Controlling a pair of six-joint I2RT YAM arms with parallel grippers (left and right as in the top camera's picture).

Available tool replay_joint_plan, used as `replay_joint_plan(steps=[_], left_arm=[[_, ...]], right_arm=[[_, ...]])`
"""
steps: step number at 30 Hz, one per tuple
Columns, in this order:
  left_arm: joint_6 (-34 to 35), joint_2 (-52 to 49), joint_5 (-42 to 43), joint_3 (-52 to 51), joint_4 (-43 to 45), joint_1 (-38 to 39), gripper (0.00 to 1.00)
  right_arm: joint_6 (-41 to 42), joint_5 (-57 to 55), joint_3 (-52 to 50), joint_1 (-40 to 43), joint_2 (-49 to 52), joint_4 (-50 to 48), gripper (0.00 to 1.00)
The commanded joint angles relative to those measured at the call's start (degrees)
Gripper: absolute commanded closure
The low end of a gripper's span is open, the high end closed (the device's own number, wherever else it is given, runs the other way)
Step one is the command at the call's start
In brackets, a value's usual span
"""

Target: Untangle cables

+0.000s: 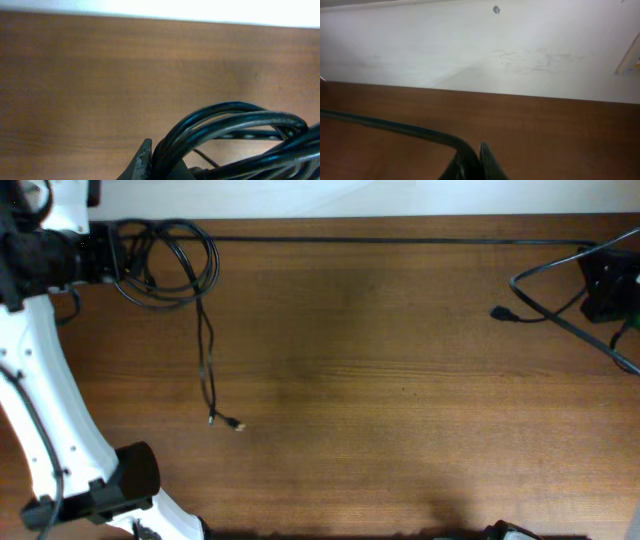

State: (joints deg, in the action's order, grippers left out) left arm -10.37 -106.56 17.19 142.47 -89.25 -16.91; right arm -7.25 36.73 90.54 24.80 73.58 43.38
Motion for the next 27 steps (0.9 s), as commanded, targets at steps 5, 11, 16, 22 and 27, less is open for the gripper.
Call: replay_joint_plan(steps=[5,11,16,22,27], left_arm=[[4.8,-1.7,-21.9,-12.1,9.1,-12.5,1.0],[5.7,-1.7,-21.9,-17.8,12.3,-11.7,1.0],[5.6,-0.5,-18.5,-17.9,12.7,-5.7,1.0],[5.6,2.3,-23.1,-17.8,13.6,11.5,1.0],[5.7,3.6,-24.0,-17.7,13.5,22.3,1.0]], right_arm=[[3.8,-24.8,0.9,7.6,4.5,-1.6,0.96],[6.2,-21.7,0.9,10.1,9.4,-0.6,0.96],[6.1,-17.4,0.9,10.0,9.1,-1.7,0.96],[6.1,-12.9,0.9,5.5,9.1,-0.8,0.44],[3.2,-13.8,0.9,-2.7,8.9,0.2,0.31]])
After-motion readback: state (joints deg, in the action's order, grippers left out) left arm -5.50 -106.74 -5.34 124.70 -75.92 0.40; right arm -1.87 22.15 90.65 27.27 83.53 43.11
